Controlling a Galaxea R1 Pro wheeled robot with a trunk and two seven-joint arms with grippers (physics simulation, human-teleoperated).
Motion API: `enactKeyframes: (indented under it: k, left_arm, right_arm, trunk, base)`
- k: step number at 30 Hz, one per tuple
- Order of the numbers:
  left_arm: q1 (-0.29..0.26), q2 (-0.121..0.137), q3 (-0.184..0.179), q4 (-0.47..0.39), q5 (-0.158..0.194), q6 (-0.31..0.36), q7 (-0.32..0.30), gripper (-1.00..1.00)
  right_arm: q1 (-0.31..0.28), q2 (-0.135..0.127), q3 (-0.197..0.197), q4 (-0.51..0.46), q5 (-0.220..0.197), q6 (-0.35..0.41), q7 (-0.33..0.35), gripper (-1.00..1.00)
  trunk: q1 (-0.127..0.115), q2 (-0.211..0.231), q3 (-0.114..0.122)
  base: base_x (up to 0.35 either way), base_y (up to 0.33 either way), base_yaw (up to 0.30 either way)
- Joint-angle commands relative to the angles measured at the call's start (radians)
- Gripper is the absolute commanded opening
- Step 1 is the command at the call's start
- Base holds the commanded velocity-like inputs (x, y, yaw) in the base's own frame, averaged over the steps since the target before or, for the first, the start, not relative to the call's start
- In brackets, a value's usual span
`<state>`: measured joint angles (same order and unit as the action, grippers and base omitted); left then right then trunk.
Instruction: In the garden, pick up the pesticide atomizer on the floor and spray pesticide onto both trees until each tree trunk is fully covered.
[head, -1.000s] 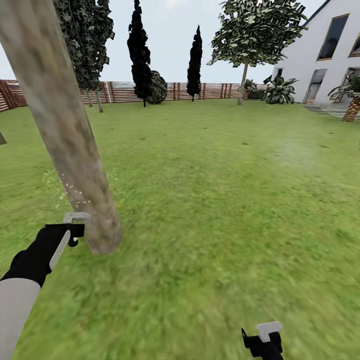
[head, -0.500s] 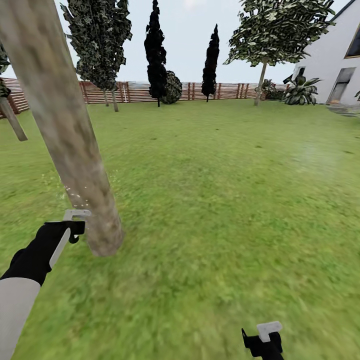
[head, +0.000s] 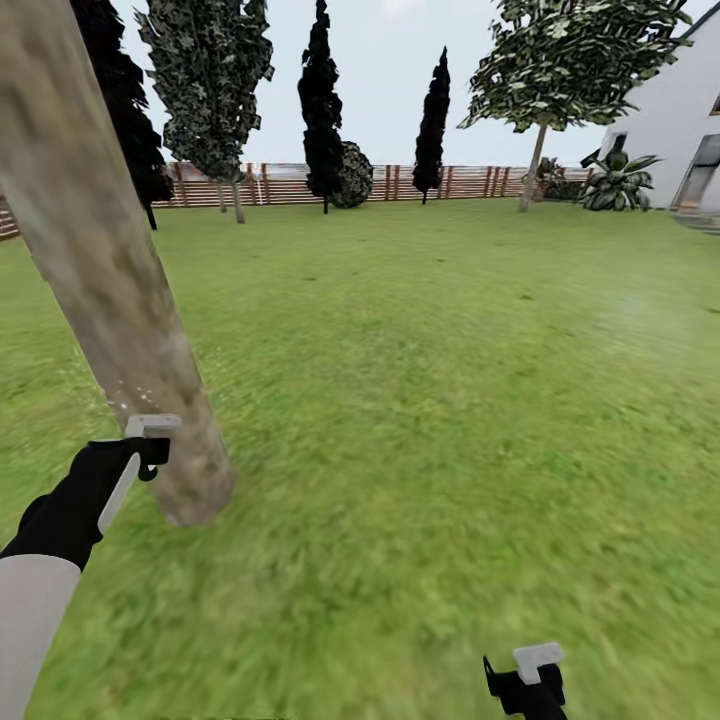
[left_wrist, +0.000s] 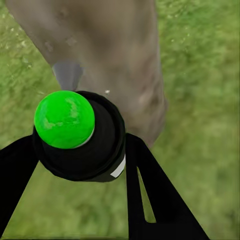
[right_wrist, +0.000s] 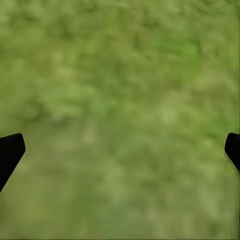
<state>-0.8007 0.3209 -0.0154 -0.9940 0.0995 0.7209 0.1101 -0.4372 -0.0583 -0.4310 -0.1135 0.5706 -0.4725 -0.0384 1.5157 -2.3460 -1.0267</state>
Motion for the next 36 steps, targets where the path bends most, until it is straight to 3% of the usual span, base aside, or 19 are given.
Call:
enactKeyframes:
  k: [1, 7, 21, 26, 31, 36]
  left_arm:
    - [0.0, 0.0, 0.0, 0.0, -0.001, 0.0, 0.0, -1.0]
    - [0.001, 0.0, -0.003, 0.003, -0.001, 0.001, 0.0, -1.0]
    - [0.003, 0.003, -0.003, 0.02, 0.0, 0.0, 0.0, -1.0]
    - [0.01, 0.003, -0.003, 0.024, 0.0, 0.0, 0.0, -1.0]
    - [0.062, 0.01, 0.066, 0.035, -0.001, -0.005, 0.0, -1.0]
    - [0.066, 0.002, 0.066, 0.034, -0.003, -0.006, -0.001, -1.0]
  right_arm:
    - [0.0, 0.0, 0.0, 0.0, 0.0, 0.0, 0.0, 1.0]
    - [0.0, 0.0, 0.0, 0.0, 0.0, 0.0, 0.0, 1.0]
    - [0.0, 0.0, 0.0, 0.0, 0.0, 0.0, 0.0, 1.0]
    - [0.0, 0.0, 0.0, 0.0, 0.0, 0.0, 0.0, 1.0]
    - [0.0, 0.0, 0.0, 0.0, 0.0, 0.0, 0.0, 1.0]
    - [0.0, 0.0, 0.0, 0.0, 0.0, 0.0, 0.0, 1.0]
  trunk:
    - [0.0, 0.0, 0.0]
    - [0.0, 0.0, 0.0]
    - [0.0, 0.0, 0.0]
    - [0.0, 0.0, 0.0]
    - [0.0, 0.0, 0.0]
    - [0.0, 0.0, 0.0]
  base:
    - [0.009, -0.269, 0.273]
    - [0.036, -0.272, 0.261]
    - [0.181, -0.24, 0.019]
    - [0.17, -0.232, 0.243]
    - [0.161, -0.234, 0.276]
    - [0.163, -0.234, 0.243]
